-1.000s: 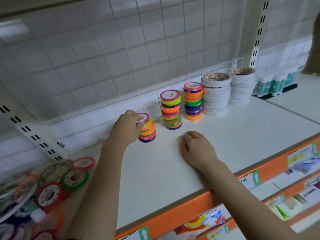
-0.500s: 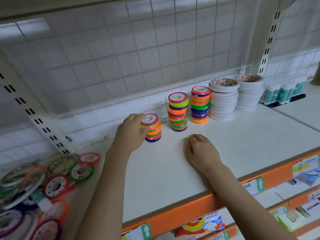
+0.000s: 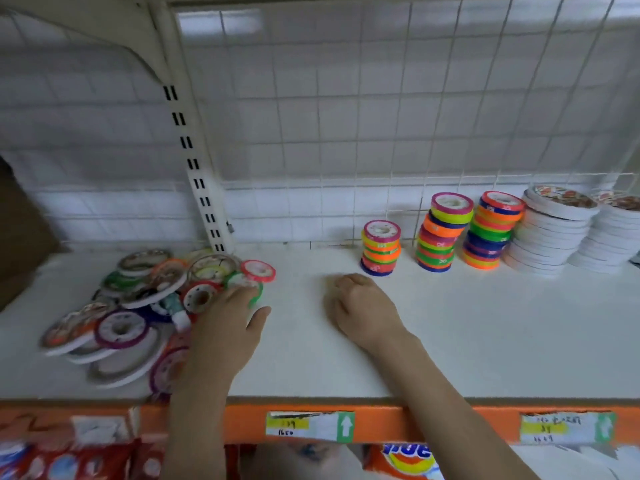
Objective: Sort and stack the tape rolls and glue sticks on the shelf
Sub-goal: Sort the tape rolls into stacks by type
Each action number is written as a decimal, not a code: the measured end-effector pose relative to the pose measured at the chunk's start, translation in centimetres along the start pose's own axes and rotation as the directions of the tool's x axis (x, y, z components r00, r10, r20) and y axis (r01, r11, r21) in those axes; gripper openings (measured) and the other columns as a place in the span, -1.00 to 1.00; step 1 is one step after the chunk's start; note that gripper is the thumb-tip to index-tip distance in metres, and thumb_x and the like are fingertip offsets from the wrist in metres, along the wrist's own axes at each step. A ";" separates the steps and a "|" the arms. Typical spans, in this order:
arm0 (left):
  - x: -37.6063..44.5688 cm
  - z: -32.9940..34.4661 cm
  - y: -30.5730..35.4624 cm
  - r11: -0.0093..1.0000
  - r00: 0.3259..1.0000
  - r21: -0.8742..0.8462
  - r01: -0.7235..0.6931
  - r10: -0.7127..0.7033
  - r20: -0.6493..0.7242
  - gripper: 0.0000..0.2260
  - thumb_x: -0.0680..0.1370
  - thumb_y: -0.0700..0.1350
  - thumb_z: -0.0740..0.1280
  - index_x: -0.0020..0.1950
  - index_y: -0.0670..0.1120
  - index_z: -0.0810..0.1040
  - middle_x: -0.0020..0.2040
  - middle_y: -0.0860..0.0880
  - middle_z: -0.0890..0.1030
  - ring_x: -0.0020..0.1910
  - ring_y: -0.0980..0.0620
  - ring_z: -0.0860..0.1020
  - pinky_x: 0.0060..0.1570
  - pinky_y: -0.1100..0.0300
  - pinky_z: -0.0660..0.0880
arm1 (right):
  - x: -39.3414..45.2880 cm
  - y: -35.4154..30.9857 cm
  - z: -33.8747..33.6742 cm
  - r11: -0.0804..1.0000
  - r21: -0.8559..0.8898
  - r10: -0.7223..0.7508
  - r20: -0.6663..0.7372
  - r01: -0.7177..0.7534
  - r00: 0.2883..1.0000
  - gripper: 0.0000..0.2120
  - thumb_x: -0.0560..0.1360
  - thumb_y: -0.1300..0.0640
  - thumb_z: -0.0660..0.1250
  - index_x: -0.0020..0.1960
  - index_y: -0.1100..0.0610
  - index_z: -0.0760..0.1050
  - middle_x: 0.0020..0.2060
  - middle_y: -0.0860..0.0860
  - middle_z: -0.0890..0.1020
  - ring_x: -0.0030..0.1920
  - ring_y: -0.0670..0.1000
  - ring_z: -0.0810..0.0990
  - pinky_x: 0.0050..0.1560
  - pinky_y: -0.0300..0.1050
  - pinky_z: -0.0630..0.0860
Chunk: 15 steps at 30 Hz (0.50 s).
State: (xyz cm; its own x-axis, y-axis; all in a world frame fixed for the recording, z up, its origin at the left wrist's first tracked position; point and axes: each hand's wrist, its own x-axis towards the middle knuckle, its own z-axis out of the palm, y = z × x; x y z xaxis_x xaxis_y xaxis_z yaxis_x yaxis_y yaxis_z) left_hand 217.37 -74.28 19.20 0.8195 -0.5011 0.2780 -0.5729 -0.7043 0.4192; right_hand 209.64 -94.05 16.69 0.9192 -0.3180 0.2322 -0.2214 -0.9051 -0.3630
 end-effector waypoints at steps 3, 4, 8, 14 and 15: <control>-1.6 -1.9 -2.2 0.998 0.994 -0.005 0.070 -0.070 -0.082 -0.75 0.52 -0.10 0.34 0.16 -0.17 0.56 0.16 -0.13 0.54 0.12 -0.16 0.51 0.06 0.02 0.46 | 2.8 -2.7 1.3 0.997 -0.008 -0.077 0.081 0.078 0.994 -0.63 0.55 0.04 0.16 0.28 0.19 0.42 0.27 0.09 0.47 0.31 0.11 0.37 0.22 -0.14 0.40; -2.1 -2.4 -2.8 0.996 0.991 -0.009 0.085 -0.085 -0.104 -0.76 0.52 -0.11 0.34 0.15 -0.16 0.57 0.16 -0.13 0.54 0.10 -0.16 0.52 0.05 0.02 0.47 | 3.8 -3.6 1.6 0.995 -0.017 -0.091 0.112 0.094 0.990 -0.62 0.55 0.04 0.16 0.29 0.20 0.42 0.27 0.10 0.46 0.31 0.12 0.37 0.22 -0.13 0.40; -3.4 -3.5 -4.6 0.990 0.980 -0.024 0.136 -0.138 -0.143 -0.78 0.53 -0.14 0.31 0.16 -0.15 0.56 0.16 -0.13 0.54 0.09 -0.16 0.52 0.10 0.04 0.42 | 7.0 -6.3 2.7 0.990 -0.033 -0.132 0.183 0.140 0.974 -0.67 0.54 0.06 0.16 0.24 0.19 0.44 0.16 0.14 0.51 0.25 0.16 0.43 0.14 -0.09 0.42; -4.0 -4.0 -5.9 0.987 0.975 0.003 0.163 -0.161 -0.152 -0.78 0.53 -0.12 0.31 0.14 -0.15 0.55 0.11 -0.10 0.56 0.10 -0.09 0.51 0.09 0.08 0.41 | 8.9 -7.8 3.6 0.984 -0.018 -0.169 0.259 0.180 0.951 -0.59 0.57 0.06 0.13 0.41 0.09 0.32 0.31 0.08 0.43 0.34 0.09 0.35 0.28 -0.06 0.39; -4.0 -4.1 -5.9 0.987 0.976 0.005 0.161 -0.158 -0.153 -0.78 0.54 -0.11 0.30 0.15 -0.14 0.54 0.12 -0.09 0.56 0.11 -0.07 0.50 0.09 0.09 0.40 | 9.0 -7.7 3.7 0.981 -0.024 -0.179 0.261 0.192 0.949 -0.59 0.58 0.06 0.12 0.42 0.10 0.32 0.32 0.09 0.42 0.35 0.10 0.34 0.28 -0.05 0.39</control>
State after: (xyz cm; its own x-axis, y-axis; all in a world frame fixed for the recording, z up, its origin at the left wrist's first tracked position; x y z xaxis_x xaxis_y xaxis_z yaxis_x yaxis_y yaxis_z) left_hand 217.53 -66.11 19.13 0.8922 -0.3008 0.3368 -0.4338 -0.7780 0.4544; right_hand 220.84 -88.92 18.21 0.9966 -0.0661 0.0500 -0.0489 -0.9559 -0.2896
